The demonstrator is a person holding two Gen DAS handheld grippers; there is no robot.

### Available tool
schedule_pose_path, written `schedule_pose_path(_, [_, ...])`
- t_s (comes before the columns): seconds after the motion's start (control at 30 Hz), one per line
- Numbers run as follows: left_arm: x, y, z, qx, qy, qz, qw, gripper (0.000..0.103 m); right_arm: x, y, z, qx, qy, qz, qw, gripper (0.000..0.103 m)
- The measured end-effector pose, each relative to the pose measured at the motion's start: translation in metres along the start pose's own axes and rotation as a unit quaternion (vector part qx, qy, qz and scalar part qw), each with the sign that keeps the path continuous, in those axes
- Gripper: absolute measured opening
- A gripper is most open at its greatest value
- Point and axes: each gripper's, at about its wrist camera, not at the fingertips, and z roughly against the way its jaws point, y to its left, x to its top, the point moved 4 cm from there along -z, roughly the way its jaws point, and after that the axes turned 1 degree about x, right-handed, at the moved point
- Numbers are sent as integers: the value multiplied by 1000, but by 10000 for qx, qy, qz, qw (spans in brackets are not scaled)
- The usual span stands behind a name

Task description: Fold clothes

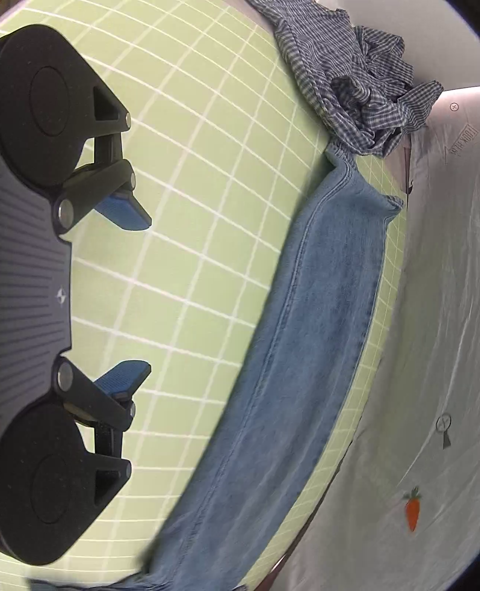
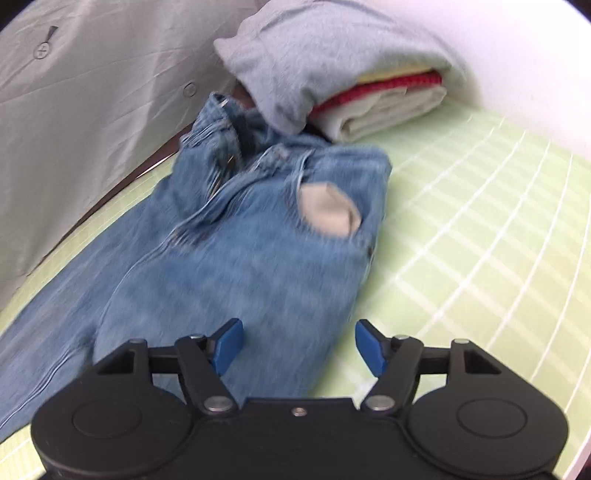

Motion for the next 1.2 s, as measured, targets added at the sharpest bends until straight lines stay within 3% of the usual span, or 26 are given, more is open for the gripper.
schedule_pose_path(0.1, [-12, 6, 16, 11, -64, 35, 10000, 81, -20, 13, 8, 223, 98, 152, 9996, 78])
schedule_pose_path(0.33, [-40, 35, 39, 52, -53, 108, 9999, 83, -76, 47, 25, 499, 338, 632, 9962, 82])
schedule_pose_path(0.53, [-44, 50, 46, 91, -60, 117, 9999, 83, -103, 71, 24, 529, 451, 1170, 9907, 84])
schedule_pose_path(0.73, [-46, 41, 47, 31, -78, 36, 10000, 83, -93, 76, 12, -230, -101, 1838, 9826, 84])
schedule_pose_path(0.83, [-46, 33, 46, 19, -85, 72, 9999, 83, -87, 69, 6, -432, -280, 2116, 9760, 84])
schedule_pose_path(0.9, [-46, 28, 45, 26, -89, 142, 9999, 83, -84, 67, 5, -339, -345, 2289, 9722, 84])
schedule_pose_path(0.93, [-46, 25, 44, 29, -88, 177, 9998, 83, -82, 66, 4, -282, -375, 2375, 9702, 81])
schedule_pose_path(1.0, [-44, 18, 41, 27, -79, 231, 9997, 83, -76, 66, 3, -137, -398, 2495, 9675, 61])
schedule_pose_path(1.07, [-42, 11, 38, 23, -88, 242, 9997, 83, -62, 69, 4, -169, -483, 2566, 9652, 21])
schedule_pose_path(1.2, [-25, -3, 25, 76, -139, 223, 9996, 83, -17, 78, 9, 108, -800, 2510, 9646, 17])
